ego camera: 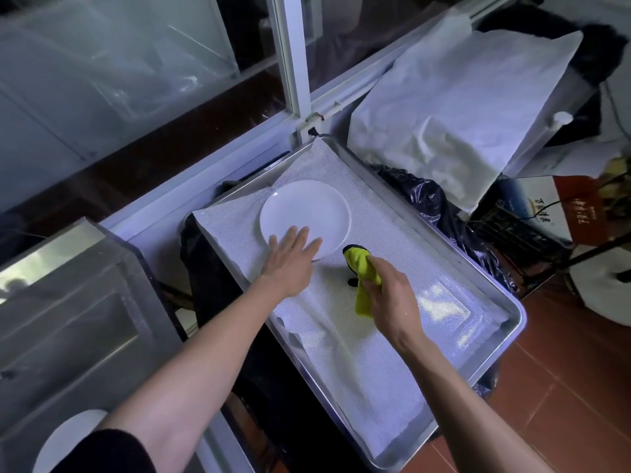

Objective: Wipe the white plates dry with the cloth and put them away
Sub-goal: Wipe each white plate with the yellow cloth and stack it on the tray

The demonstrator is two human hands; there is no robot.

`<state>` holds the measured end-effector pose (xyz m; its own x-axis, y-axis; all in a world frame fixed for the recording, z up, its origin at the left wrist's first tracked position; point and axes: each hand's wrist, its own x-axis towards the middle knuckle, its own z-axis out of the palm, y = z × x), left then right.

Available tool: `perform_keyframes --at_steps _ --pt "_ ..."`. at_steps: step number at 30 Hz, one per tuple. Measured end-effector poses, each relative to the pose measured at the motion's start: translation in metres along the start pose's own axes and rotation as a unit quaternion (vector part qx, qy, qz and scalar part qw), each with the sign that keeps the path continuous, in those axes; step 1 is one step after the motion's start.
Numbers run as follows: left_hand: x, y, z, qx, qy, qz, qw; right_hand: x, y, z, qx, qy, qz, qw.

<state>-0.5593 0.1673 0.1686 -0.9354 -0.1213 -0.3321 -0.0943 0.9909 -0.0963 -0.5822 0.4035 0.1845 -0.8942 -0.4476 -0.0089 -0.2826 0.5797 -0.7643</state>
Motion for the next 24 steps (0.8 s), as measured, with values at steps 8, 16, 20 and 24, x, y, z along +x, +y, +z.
perform_keyframes --at_steps 8,16,20,24 --pt "-0.054 -0.002 0.004 -0.060 0.079 -0.016 0.995 -0.011 -0.027 -0.001 -0.004 -0.031 -0.002 1.000" --pt "-0.139 -0.035 0.020 -0.134 0.125 -0.071 0.981 -0.034 -0.099 0.026 0.049 -0.043 -0.095 0.993" --pt "-0.194 -0.066 0.039 -0.159 0.154 -0.124 0.967 -0.052 -0.140 0.061 0.024 -0.084 -0.128 0.988" --pt "-0.255 -0.099 0.063 -0.200 0.143 -0.171 0.954 -0.074 -0.180 0.106 -0.001 -0.118 -0.190 0.975"
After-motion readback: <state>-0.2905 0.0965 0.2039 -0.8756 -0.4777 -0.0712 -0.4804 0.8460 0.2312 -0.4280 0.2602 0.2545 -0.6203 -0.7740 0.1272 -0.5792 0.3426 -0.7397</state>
